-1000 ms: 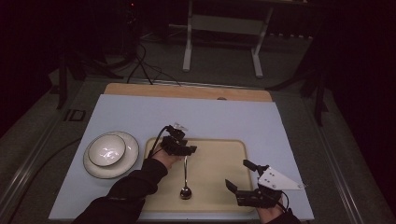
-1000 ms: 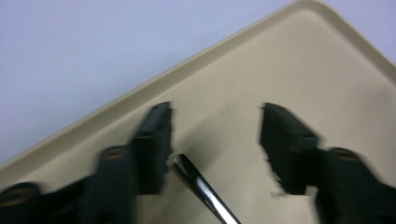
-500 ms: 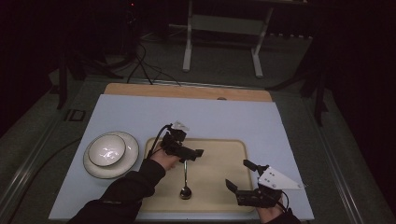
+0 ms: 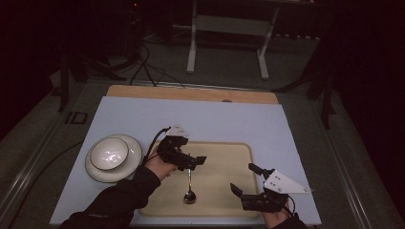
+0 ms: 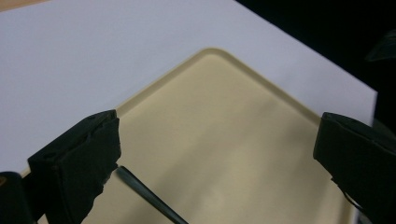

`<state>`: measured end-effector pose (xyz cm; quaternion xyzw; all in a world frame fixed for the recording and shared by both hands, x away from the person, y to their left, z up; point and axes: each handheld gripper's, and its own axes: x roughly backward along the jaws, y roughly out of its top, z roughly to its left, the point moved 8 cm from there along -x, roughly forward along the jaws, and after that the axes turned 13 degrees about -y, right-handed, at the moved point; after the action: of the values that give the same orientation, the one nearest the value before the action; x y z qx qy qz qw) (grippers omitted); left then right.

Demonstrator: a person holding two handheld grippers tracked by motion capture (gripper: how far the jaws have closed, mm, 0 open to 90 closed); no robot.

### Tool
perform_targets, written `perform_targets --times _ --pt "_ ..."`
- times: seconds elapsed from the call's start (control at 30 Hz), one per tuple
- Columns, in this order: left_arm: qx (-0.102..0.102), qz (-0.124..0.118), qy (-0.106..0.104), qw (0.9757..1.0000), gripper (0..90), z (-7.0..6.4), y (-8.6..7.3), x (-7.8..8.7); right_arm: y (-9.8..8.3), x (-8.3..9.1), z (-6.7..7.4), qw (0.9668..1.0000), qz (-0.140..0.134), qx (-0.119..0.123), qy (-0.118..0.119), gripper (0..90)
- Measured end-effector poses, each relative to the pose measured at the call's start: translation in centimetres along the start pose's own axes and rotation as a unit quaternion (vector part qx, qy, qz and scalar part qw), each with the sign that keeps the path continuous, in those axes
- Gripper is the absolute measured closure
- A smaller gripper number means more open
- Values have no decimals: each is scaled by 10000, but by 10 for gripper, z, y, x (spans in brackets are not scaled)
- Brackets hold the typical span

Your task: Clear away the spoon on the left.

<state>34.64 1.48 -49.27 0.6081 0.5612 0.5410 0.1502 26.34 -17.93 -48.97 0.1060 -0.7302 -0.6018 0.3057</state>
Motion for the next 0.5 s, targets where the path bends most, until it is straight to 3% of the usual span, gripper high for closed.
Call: perform_targets --times 0.37,0.5 --pt "-465 -121 -239 9986 15 -25 -5 26 0 0 0 10000 0 -6 -8 119" --pt "-521 -181 -271 9981 15 -30 -7 37 0 0 0 10000 2 -1 -14 119"
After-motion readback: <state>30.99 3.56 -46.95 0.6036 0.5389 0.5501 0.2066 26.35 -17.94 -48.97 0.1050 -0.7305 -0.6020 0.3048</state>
